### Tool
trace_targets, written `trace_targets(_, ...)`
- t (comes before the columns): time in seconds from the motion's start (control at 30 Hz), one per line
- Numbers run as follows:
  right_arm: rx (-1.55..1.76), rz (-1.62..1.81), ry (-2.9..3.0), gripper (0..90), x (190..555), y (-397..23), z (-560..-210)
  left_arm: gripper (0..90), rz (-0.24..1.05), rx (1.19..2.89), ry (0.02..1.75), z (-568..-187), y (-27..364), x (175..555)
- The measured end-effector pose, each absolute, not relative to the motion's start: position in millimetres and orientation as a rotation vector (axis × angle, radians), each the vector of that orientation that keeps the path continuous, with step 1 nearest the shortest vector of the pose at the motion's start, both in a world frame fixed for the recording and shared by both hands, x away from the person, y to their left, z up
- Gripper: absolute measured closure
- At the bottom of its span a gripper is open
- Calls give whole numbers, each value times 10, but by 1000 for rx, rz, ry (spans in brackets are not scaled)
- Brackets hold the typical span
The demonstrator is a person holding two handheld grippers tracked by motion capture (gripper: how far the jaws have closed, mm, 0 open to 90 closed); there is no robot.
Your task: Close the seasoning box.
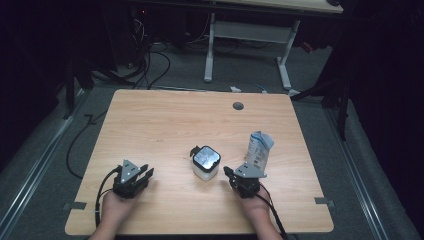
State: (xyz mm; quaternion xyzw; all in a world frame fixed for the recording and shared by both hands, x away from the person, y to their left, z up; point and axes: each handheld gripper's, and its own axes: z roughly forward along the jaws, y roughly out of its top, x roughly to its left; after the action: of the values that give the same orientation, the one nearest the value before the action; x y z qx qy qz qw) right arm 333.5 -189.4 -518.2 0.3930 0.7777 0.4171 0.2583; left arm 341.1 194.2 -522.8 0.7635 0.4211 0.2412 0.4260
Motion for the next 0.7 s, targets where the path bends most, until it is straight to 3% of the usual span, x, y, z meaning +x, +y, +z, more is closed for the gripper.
trace_targets(0.23,1087,1077,2101,900,3461,-1884,-5220,517,623,1858,1114,-5235,2102,3325)
trace_targets(0.7,1125,1100,2070,900,3696,-1780,-5169,493,594,1840,1125,-5256,2107,3313)
